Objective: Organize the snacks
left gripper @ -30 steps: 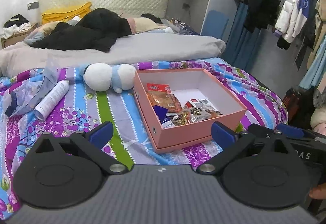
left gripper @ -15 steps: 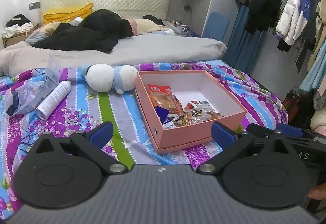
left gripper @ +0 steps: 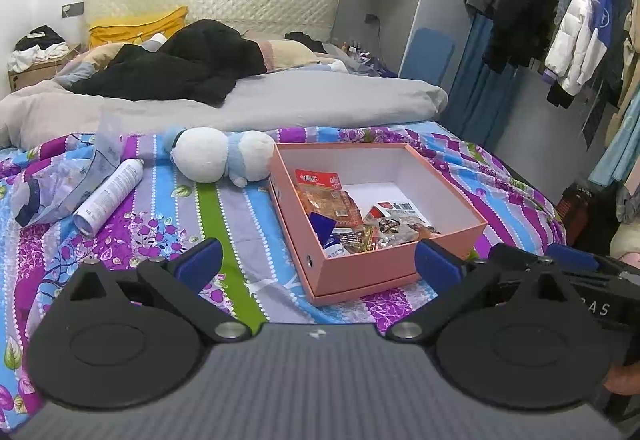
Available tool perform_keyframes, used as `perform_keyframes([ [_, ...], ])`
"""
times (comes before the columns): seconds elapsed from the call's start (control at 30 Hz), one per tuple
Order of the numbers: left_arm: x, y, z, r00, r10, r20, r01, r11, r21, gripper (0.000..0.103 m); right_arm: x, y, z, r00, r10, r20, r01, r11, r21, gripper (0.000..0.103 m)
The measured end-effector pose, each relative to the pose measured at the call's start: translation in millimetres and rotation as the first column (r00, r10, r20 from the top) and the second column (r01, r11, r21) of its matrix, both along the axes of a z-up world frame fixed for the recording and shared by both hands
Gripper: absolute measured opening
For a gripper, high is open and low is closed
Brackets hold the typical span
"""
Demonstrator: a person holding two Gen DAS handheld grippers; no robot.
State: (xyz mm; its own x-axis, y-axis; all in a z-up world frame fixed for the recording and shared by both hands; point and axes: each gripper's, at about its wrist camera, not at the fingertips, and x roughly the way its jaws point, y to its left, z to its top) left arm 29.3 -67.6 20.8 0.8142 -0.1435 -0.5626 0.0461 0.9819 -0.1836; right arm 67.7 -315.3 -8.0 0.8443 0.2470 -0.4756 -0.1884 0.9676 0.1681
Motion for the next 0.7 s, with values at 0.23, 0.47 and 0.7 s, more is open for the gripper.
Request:
perform_keyframes([
  [0.23,0.1,-0.7,1.3,1.0,0.002,0.002,-0.002,1.0,0.0,0.103,-0.8,-1.9,0.2,1.0,-0.009,0.002,0.009,1.0,0.001,0.103],
  [0.47,-1.7,-2.0,4.5,1.0,-0.005,0.01,0.005,1.0,-0.001,0.103,-0.7,-1.3,0.2,1.0,-0.009,0.001,0.009,1.0,0.001,0.103],
  [0.7,-2.4,-2.2,3.6,1.0,-0.006,0.009,0.006,1.0,0.001,0.103,-0.6,1.0,1.3,1.0,-0.004,0.0,0.004,1.0,0.001,0.103],
])
